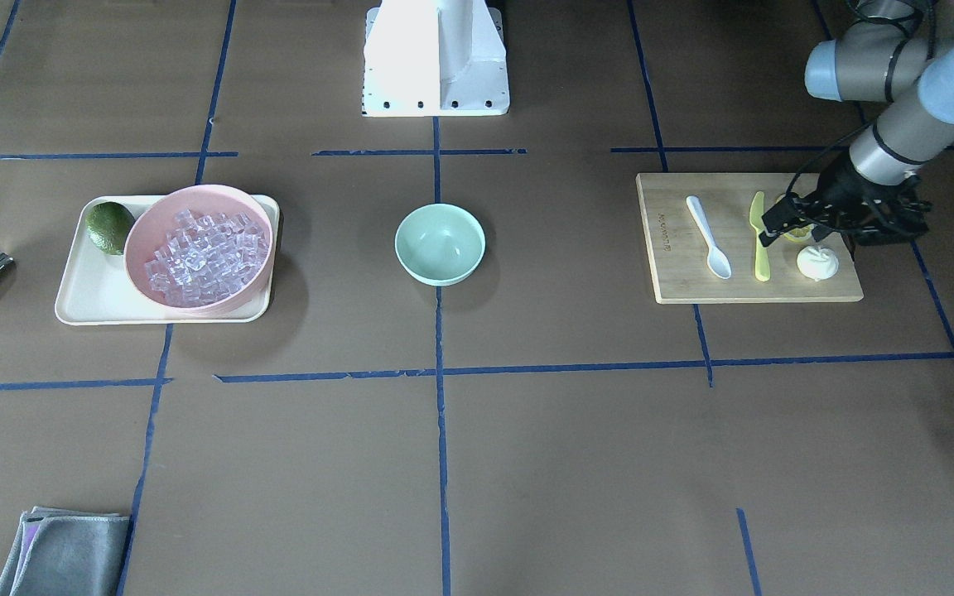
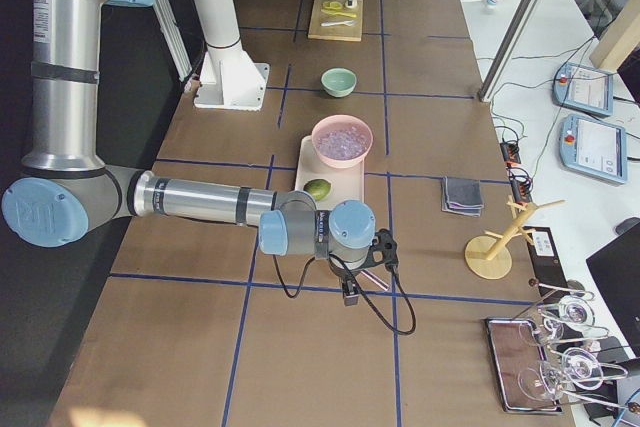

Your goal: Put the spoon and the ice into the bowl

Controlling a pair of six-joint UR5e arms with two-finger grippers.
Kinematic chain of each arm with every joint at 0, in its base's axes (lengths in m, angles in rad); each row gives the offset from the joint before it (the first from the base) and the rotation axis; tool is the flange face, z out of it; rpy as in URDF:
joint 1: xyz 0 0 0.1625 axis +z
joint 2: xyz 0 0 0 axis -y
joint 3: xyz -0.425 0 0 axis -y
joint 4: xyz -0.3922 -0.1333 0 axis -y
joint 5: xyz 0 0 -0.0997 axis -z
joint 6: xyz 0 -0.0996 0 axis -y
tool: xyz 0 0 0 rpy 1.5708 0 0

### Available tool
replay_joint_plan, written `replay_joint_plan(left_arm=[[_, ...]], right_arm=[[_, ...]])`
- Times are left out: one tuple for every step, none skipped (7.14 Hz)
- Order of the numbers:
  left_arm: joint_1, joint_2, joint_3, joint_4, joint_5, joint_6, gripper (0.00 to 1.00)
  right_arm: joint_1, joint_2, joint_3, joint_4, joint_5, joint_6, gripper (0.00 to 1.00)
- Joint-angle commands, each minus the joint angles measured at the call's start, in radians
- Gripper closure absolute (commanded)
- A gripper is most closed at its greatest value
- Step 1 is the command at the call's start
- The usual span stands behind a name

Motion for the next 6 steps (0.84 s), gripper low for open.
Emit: replay_joint_plan(left_arm=[[0.100, -0.018, -0.018, -0.002, 0.073, -0.077, 0.00], [0.139, -0.021, -0.018, -0.002, 0.088, -0.076, 0.00], [0.167, -0.021, -0.018, -0.002, 0.114, -0.076, 0.00], [0.169, -0.022, -0.018, 0.000, 0.115, -0.076, 0.00], [0.172, -0.027, -0.021, 0.026, 0.116, -0.073, 0.01], [0.173, -0.039, -0.026, 0.067, 0.116, -0.065, 0.01]], right_arm=[[0.000, 0.000, 0.000, 0.000, 0.001, 0.000, 0.00], [0.000, 0.000, 0.001, 0.000, 0.001, 0.000, 0.00], [0.000, -0.001, 0.000, 0.000, 0.001, 0.000, 0.01], [0.001, -0.001, 0.000, 0.000, 0.001, 0.000, 0.00], [0.000, -0.003, 0.000, 0.000, 0.001, 0.000, 0.00], [0.000, -0.003, 0.001, 0.000, 0.001, 0.000, 0.00]])
